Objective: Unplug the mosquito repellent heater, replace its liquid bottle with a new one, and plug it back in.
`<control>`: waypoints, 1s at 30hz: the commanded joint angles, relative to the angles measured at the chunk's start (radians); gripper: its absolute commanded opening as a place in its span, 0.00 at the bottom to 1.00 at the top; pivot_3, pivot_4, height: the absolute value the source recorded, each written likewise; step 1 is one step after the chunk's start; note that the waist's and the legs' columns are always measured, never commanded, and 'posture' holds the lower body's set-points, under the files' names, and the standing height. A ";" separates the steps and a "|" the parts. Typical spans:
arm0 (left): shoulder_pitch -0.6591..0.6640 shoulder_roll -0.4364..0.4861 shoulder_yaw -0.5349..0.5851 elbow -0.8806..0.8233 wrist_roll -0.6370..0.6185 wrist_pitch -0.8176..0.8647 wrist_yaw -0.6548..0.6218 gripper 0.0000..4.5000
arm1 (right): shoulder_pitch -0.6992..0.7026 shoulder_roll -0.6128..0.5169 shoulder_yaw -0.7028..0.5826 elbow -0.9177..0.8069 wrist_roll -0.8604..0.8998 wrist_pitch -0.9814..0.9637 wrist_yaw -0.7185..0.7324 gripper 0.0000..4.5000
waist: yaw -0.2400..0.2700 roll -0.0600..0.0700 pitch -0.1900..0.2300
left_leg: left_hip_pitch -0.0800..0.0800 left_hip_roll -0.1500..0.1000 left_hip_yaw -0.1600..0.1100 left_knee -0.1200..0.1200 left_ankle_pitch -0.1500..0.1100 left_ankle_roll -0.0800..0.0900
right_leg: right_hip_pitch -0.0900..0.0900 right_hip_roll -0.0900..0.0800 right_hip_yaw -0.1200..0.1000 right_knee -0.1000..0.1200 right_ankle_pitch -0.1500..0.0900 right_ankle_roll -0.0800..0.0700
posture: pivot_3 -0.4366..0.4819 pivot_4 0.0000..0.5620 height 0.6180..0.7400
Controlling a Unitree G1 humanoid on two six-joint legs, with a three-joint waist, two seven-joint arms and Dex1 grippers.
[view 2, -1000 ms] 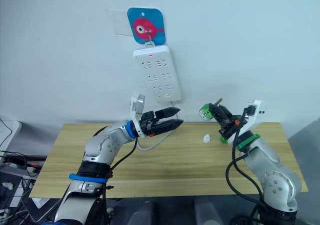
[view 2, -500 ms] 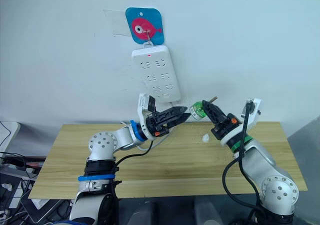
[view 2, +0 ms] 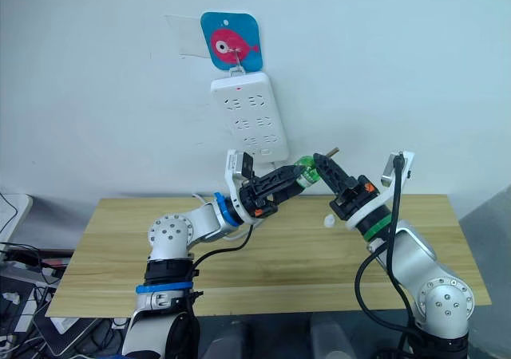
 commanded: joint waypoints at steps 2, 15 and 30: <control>0.006 -0.011 0.003 -0.049 -0.043 -0.007 0.012 1.00 | 0.002 -0.019 0.022 -0.043 0.035 -0.035 0.000 0.19 | 0.001 0.000 0.000 | 0.000 0.000 0.000 0.000 0.000 0.000 | 0.000 0.000 0.000 0.000 0.000 0.000 | 0.38 0.34 1.00; 0.044 -0.033 -0.009 -0.090 -0.096 -0.010 0.056 1.00 | 0.019 -0.033 0.067 -0.055 0.069 -0.085 -0.009 0.19 | 0.001 0.000 0.000 | 0.000 0.000 0.000 0.000 0.000 0.000 | 0.000 0.000 0.000 -0.001 0.000 0.000 | 0.38 0.32 1.00; 0.061 -0.035 -0.026 -0.106 -0.119 -0.021 0.068 0.54 | 0.034 -0.060 0.113 -0.061 0.091 -0.101 -0.009 0.19 | 0.002 0.000 0.000 | 0.000 0.000 0.000 0.000 0.000 0.000 | 0.000 0.000 0.000 -0.001 0.000 0.000 | 0.38 0.33 1.00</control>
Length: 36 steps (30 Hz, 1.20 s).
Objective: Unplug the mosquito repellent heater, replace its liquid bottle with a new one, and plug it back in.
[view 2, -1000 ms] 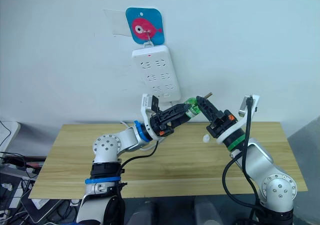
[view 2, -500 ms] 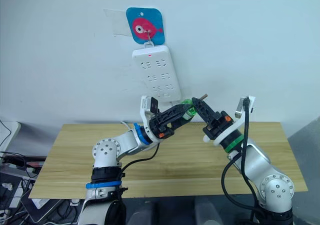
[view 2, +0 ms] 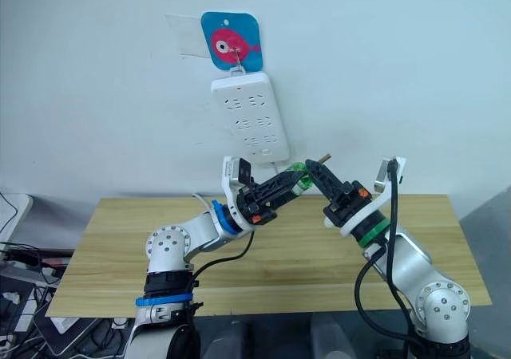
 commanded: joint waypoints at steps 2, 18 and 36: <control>-0.010 -0.002 -0.017 -0.030 -0.011 -0.017 0.006 0.54 | 0.004 -0.023 0.020 -0.046 0.007 0.003 0.013 0.26 | 0.001 0.000 0.000 | 0.000 0.000 0.000 0.000 0.000 0.000 | 0.000 0.000 0.000 0.000 0.000 0.000 | 0.38 0.33 1.00; -0.125 0.202 -0.065 0.082 0.033 0.063 -0.197 0.54 | 0.402 -0.790 -0.315 -0.015 -0.162 0.375 0.399 0.99 | 0.003 -0.001 0.002 | -0.002 -0.001 0.001 -0.002 0.000 0.000 | 0.001 0.000 0.000 -0.010 -0.002 0.006 | 0.36 0.39 1.00; -0.111 0.235 -0.143 0.076 0.171 0.018 -0.376 0.54 | 0.060 -0.953 0.085 0.687 -1.080 0.224 1.120 0.99 | 0.002 -0.003 0.027 | -0.002 -0.001 0.003 -0.001 0.000 0.000 | 0.002 -0.001 0.003 -0.015 0.003 0.005 | 0.37 0.44 1.00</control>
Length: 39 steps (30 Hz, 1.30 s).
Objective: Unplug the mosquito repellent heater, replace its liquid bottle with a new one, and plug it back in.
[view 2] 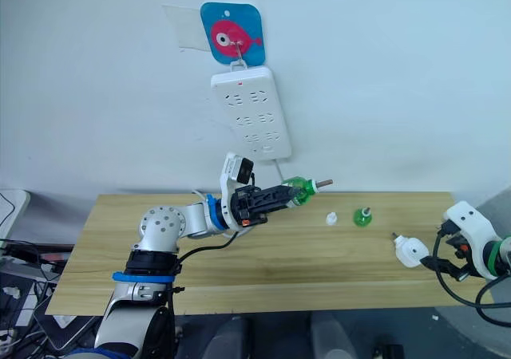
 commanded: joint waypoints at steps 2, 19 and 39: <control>0.011 0.005 0.002 -0.043 0.001 -0.008 -0.029 0.54 | -0.129 0.031 0.096 0.130 -0.143 -0.038 0.126 0.99 | 0.002 0.001 0.002 | 0.000 0.000 0.000 0.000 0.000 0.000 | 0.000 0.000 0.000 0.000 0.000 0.000 | 0.38 0.45 1.00; 0.064 0.043 0.005 -0.034 0.048 -0.038 -0.118 0.54 | -0.341 0.225 0.219 0.416 -0.423 -0.141 0.317 0.99 | 0.004 0.003 0.024 | 0.000 -0.001 -0.001 0.001 0.000 0.000 | 0.000 -0.002 -0.001 0.001 0.001 0.001 | 0.43 0.50 1.00; 0.099 0.054 -0.007 -0.065 0.057 -0.044 -0.134 0.54 | -0.387 0.309 0.204 0.554 -0.551 -0.216 0.368 0.99 | 0.013 0.003 0.026 | 0.000 -0.001 -0.001 0.001 0.000 0.000 | 0.000 -0.006 -0.002 0.002 0.001 0.001 | 0.46 0.49 1.00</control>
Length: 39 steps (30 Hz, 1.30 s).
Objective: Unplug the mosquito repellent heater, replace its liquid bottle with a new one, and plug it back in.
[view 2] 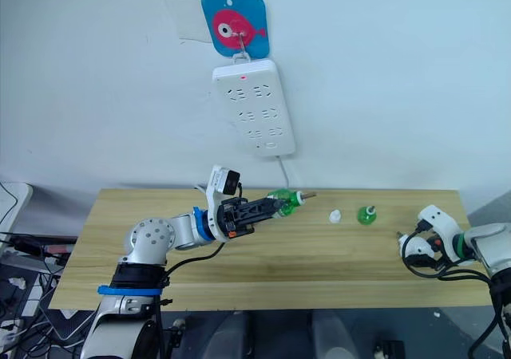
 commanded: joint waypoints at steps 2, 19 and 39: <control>0.007 -0.007 0.001 -0.030 -0.014 -0.001 -0.018 0.54 | -0.001 -0.006 -0.028 0.006 -0.017 -0.015 0.017 0.99 | 0.001 0.000 0.000 | 0.000 0.000 0.000 0.000 0.000 0.000 | 0.000 0.000 0.000 0.000 0.000 0.000 | 0.46 0.49 1.00; 0.001 -0.019 -0.004 -0.040 -0.010 0.001 -0.003 0.54 | 0.024 0.006 -0.078 0.013 -0.024 -0.040 0.039 0.66 | 0.002 -0.003 0.002 | 0.003 0.000 -0.001 0.001 0.000 0.000 | 0.004 0.000 -0.001 0.000 0.000 0.000 | 0.45 0.49 1.00; -0.148 0.027 -0.122 0.050 0.147 -0.109 -0.182 0.54 | 0.048 -0.137 -0.699 -0.542 0.936 1.010 0.013 0.66 | 0.015 0.006 0.008 | 0.001 -0.003 -0.001 0.000 0.000 0.000 | 0.004 -0.001 -0.002 -0.002 0.000 0.000 | 0.39 0.46 1.00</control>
